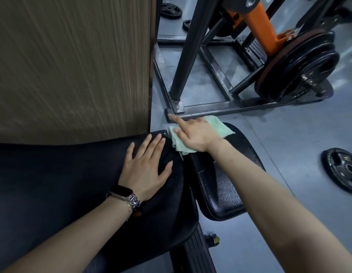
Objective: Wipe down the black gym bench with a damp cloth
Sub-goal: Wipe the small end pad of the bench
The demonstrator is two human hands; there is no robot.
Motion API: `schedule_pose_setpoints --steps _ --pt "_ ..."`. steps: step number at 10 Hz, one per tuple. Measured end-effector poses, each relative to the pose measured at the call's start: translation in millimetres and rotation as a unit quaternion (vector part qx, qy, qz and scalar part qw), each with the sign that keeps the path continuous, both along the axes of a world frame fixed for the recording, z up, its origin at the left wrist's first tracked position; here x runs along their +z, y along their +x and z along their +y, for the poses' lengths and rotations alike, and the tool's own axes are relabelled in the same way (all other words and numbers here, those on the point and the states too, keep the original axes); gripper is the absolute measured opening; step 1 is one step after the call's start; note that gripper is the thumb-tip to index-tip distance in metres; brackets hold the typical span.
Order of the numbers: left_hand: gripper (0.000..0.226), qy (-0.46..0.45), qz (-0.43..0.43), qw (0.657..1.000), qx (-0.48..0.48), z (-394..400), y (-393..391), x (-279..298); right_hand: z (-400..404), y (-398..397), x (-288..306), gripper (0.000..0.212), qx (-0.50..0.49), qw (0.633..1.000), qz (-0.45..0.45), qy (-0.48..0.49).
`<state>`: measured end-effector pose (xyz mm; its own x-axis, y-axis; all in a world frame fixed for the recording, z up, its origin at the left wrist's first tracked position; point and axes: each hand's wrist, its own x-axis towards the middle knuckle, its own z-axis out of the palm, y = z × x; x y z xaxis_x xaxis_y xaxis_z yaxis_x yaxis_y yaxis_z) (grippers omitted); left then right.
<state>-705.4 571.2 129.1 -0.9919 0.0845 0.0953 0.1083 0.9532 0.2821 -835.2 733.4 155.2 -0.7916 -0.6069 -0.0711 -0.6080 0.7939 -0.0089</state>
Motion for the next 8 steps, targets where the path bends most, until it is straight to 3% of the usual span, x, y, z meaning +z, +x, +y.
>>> schedule_pose_setpoints --steps 2,4,8 --pt "0.069 0.006 -0.003 1.000 -0.003 -1 0 -1 3 0 -1 0.054 0.004 1.000 -0.019 -0.016" --pt "0.070 0.012 -0.005 1.000 -0.004 -2 0 -1 30 -6 1 0.076 -0.021 0.999 -0.028 -0.032" --pt "0.069 0.019 -0.002 1.000 -0.005 -1 0 -2 102 -15 -1 0.073 -0.124 0.990 -0.036 -0.054"
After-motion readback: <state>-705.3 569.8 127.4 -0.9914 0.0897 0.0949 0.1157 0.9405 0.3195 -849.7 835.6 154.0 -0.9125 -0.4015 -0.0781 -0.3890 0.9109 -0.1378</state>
